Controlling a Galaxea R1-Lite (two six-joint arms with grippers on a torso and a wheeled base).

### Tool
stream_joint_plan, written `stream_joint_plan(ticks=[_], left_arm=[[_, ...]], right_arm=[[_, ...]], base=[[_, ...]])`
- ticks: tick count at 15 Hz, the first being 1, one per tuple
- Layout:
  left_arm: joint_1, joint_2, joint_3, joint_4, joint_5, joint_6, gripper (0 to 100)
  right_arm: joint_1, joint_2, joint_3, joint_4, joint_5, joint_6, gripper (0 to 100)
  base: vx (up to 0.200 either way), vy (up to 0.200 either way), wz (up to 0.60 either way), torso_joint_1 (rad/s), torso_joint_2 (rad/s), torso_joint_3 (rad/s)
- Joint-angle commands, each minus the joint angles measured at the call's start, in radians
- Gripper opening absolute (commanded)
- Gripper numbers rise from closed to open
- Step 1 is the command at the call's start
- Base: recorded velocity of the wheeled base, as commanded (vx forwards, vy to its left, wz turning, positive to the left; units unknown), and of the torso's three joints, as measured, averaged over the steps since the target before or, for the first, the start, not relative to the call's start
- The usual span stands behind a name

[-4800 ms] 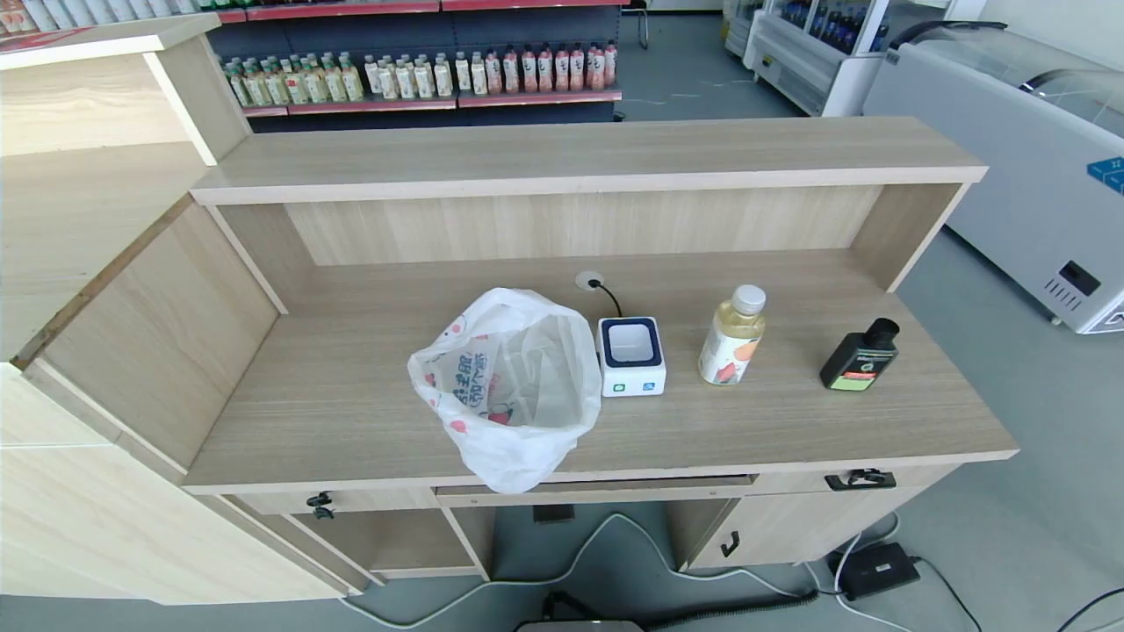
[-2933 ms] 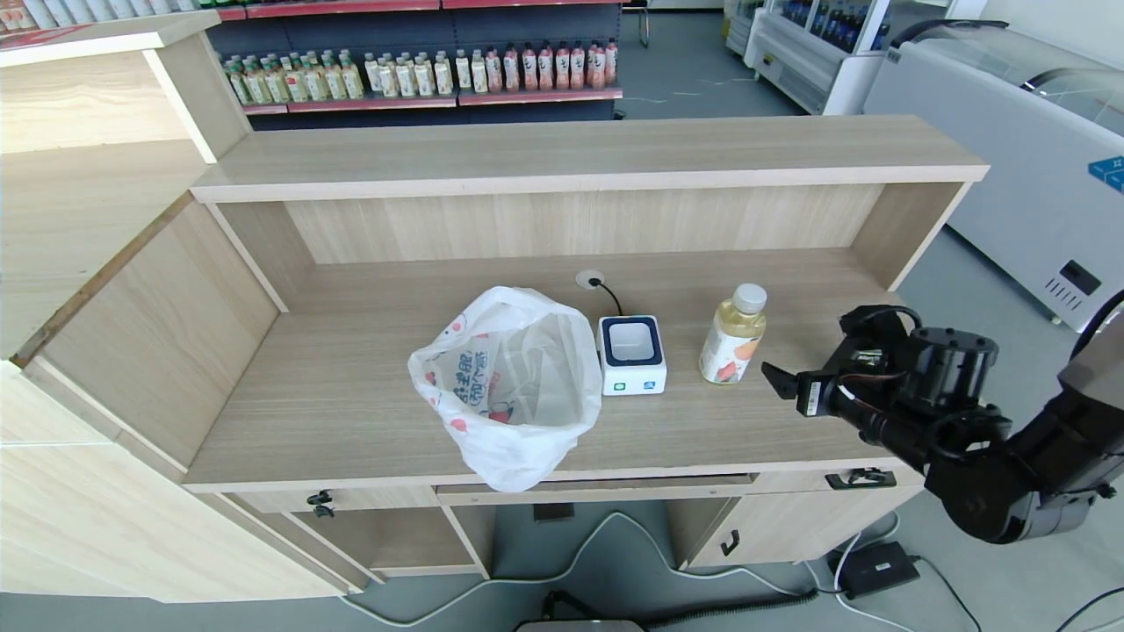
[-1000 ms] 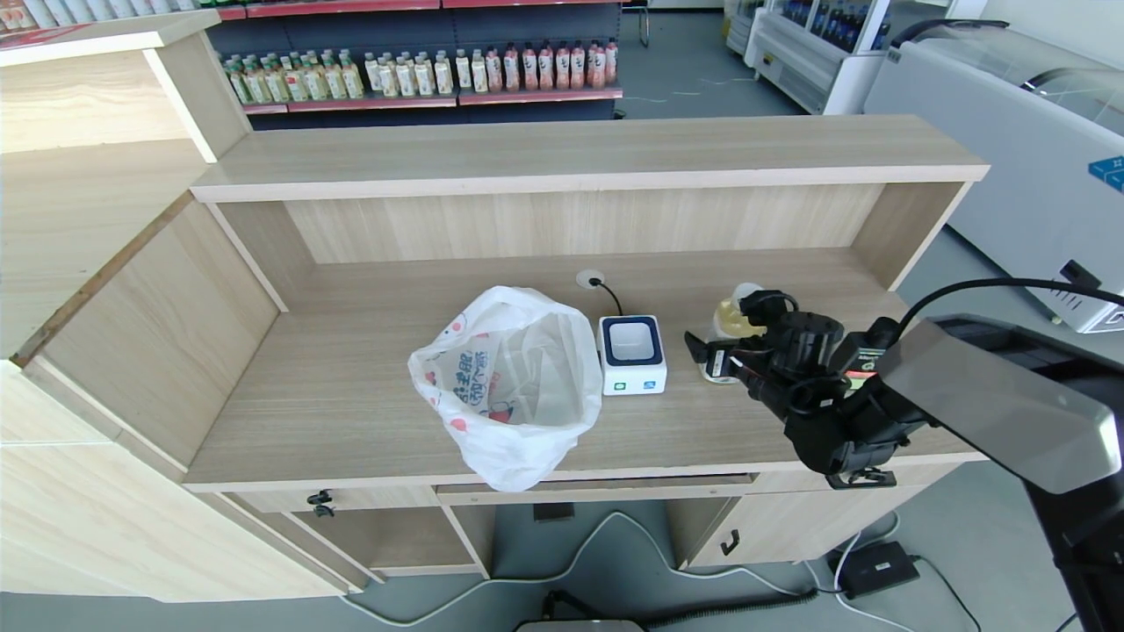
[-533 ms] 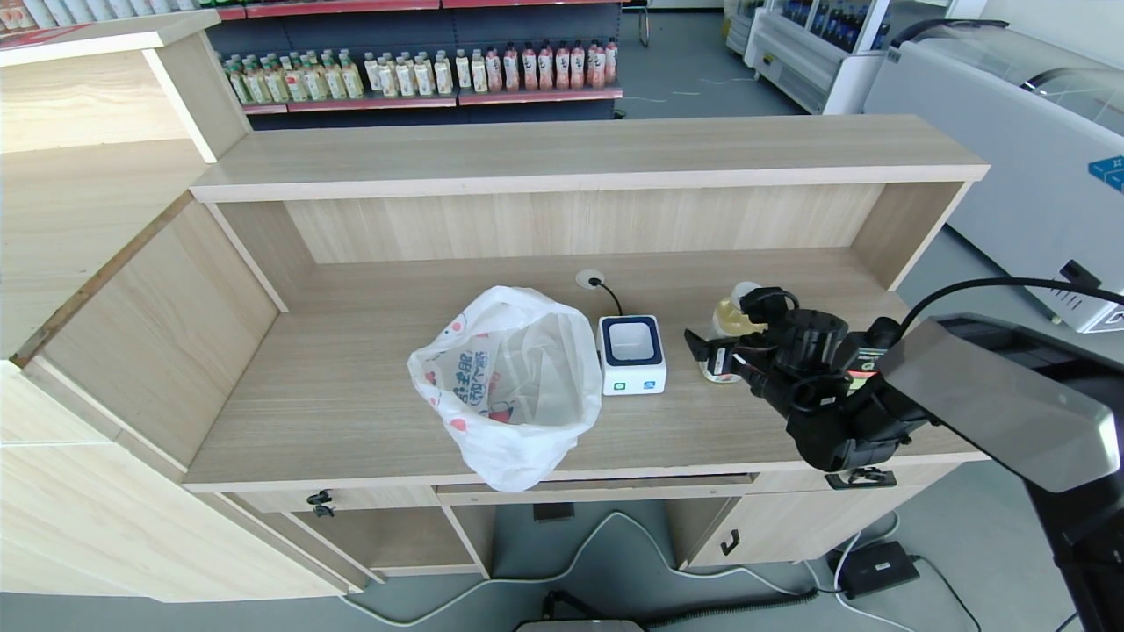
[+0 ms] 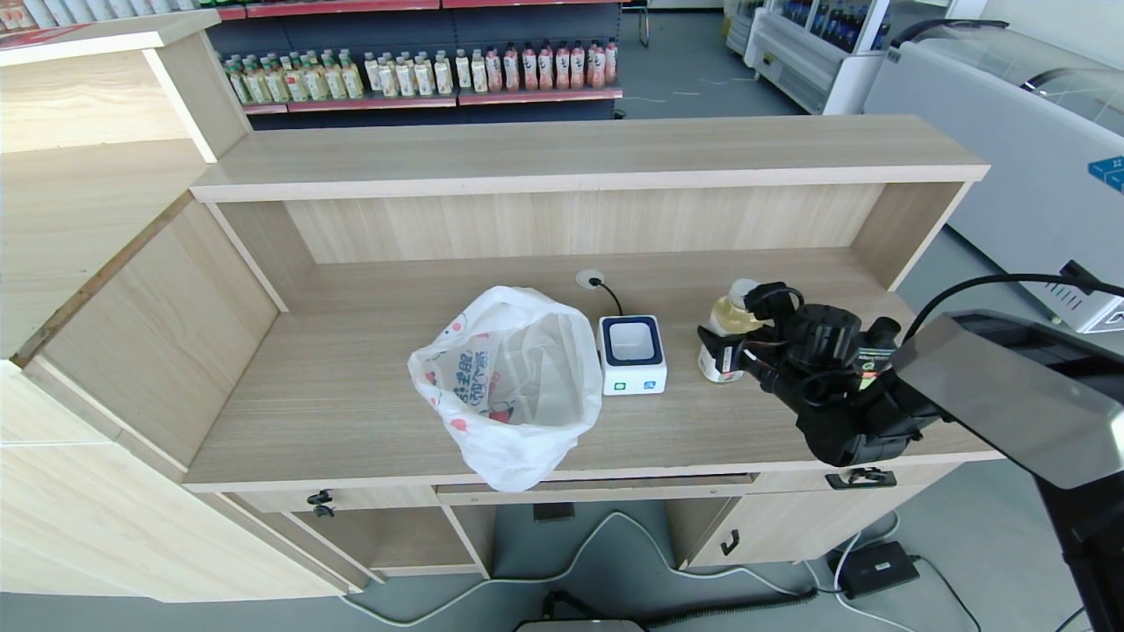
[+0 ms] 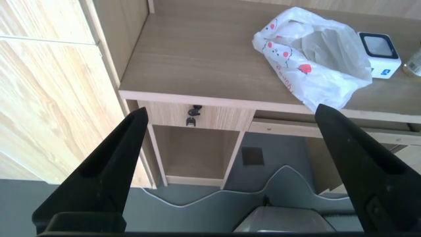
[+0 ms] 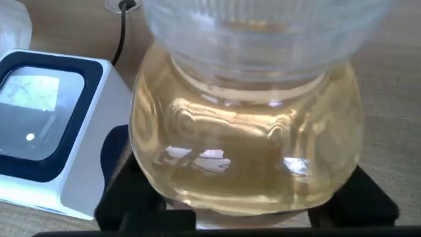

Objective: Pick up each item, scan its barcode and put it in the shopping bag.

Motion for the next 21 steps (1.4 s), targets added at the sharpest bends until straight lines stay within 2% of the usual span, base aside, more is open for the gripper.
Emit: stream_joint_plan(ticks=[1, 5, 8, 9, 11, 13, 15, 16, 19, 21], left_arm=[[0.001, 0.0, 0.0, 0.0, 0.0, 0.0, 100], [0.001, 0.0, 0.0, 0.0, 0.0, 0.0, 100], [0.001, 0.0, 0.0, 0.0, 0.0, 0.0, 100], [0.001, 0.0, 0.0, 0.0, 0.0, 0.0, 100], [0.001, 0.0, 0.0, 0.0, 0.0, 0.0, 100], [0.001, 0.0, 0.0, 0.0, 0.0, 0.0, 100], [0.001, 0.0, 0.0, 0.0, 0.0, 0.0, 100], [0.001, 0.0, 0.0, 0.0, 0.0, 0.0, 100], [0.001, 0.0, 0.0, 0.0, 0.002, 0.0, 100], [0.001, 0.0, 0.0, 0.0, 0.0, 0.0, 100]], right_arm=[[-0.009, -0.003, 0.011, -0.001, -0.001, -0.011, 0], [-0.022, -0.007, 0.059, -0.009, 0.002, -0.072, 0], [-0.035, -0.123, 0.122, -0.021, 0.049, -0.032, 0], [-0.038, -0.21, 0.159, 0.019, 0.054, 0.034, 0], [-0.059, -0.426, 0.208, 0.2, 0.108, 0.152, 0], [-0.118, -0.586, 0.217, 0.353, 0.267, 0.192, 0], [-0.168, -0.816, 0.226, 0.562, 0.572, 0.293, 0], [-0.168, -0.902, 0.234, 0.617, 0.683, 0.354, 0], [-0.102, -1.081, 0.306, 0.662, 0.885, 0.497, 0], [-0.024, -1.144, 0.358, 0.663, 0.921, 0.515, 0]], base=[[0.0, 0.0, 0.0, 0.0, 0.0, 0.0], [0.0, 0.0, 0.0, 0.0, 0.0, 0.0], [0.0, 0.0, 0.0, 0.0, 0.0, 0.0], [0.0, 0.0, 0.0, 0.0, 0.0, 0.0], [0.0, 0.0, 0.0, 0.0, 0.0, 0.0], [0.0, 0.0, 0.0, 0.0, 0.0, 0.0], [0.0, 0.0, 0.0, 0.0, 0.0, 0.0], [0.0, 0.0, 0.0, 0.0, 0.0, 0.0], [0.0, 0.0, 0.0, 0.0, 0.0, 0.0], [0.0, 0.0, 0.0, 0.0, 0.0, 0.0]])
